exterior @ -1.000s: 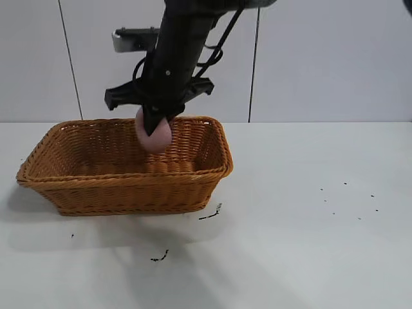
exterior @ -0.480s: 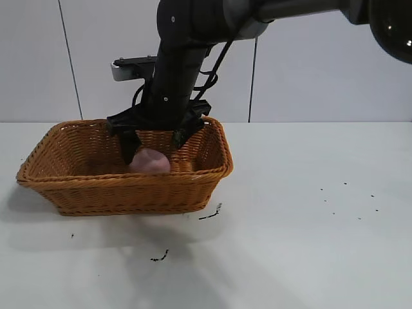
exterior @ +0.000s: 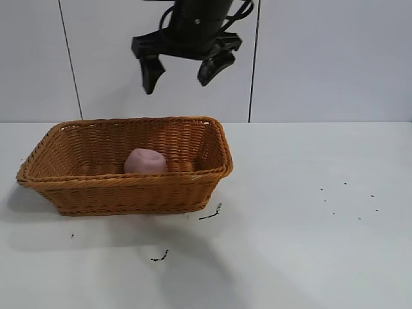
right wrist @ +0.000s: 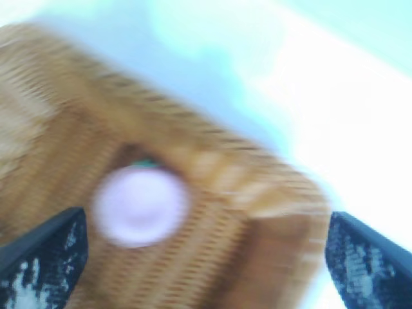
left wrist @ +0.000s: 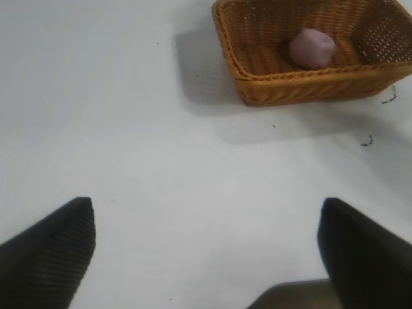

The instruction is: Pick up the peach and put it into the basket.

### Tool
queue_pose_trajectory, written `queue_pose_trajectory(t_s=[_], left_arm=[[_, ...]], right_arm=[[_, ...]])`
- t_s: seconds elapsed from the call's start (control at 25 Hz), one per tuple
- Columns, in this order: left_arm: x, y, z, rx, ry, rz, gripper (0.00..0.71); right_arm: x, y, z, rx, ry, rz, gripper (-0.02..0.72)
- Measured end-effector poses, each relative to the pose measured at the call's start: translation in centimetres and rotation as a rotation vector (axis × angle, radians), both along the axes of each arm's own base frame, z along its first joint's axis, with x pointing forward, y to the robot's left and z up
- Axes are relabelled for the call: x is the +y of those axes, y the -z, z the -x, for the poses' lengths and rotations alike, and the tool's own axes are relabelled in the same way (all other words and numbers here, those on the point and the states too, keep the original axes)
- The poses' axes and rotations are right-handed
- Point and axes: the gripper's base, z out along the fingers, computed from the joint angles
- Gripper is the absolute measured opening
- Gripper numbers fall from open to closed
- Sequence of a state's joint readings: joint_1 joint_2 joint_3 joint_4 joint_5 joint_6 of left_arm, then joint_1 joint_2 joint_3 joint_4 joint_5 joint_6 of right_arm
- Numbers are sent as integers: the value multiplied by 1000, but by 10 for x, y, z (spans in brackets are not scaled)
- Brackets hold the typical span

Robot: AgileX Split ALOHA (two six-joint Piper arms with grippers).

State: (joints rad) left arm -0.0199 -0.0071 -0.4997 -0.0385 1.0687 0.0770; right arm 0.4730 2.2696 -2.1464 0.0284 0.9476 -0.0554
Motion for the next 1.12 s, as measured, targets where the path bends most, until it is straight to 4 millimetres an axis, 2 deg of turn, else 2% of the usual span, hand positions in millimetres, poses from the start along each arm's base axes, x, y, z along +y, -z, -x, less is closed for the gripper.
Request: queue_pose_trajectory(t_s=[0.28,0.44,0.52,0.64,0.88,1.0,1.12], left_arm=[[0,0,0,0,0,0,692],[0,0,0,0,0,0,692],[0,0,0,0,0,0,692],[0,0,0,0,0,0,692],[0,0,0,0,0,0,692],[0,0,0,0,0,0,692],[0,0,0,0,0,0,692]], right_arm=[[-127,2,-42,43,258,26,689],[-194,3,-49,74,388,32,689],[-216,4,-49,99,431,27,689],[-230,6,-45,154,459,24,689],[-229,10,-36,255,453,42,689],[-229,6,-32,262,452,44,689],[-228,-10,-18,260,451,26,689]])
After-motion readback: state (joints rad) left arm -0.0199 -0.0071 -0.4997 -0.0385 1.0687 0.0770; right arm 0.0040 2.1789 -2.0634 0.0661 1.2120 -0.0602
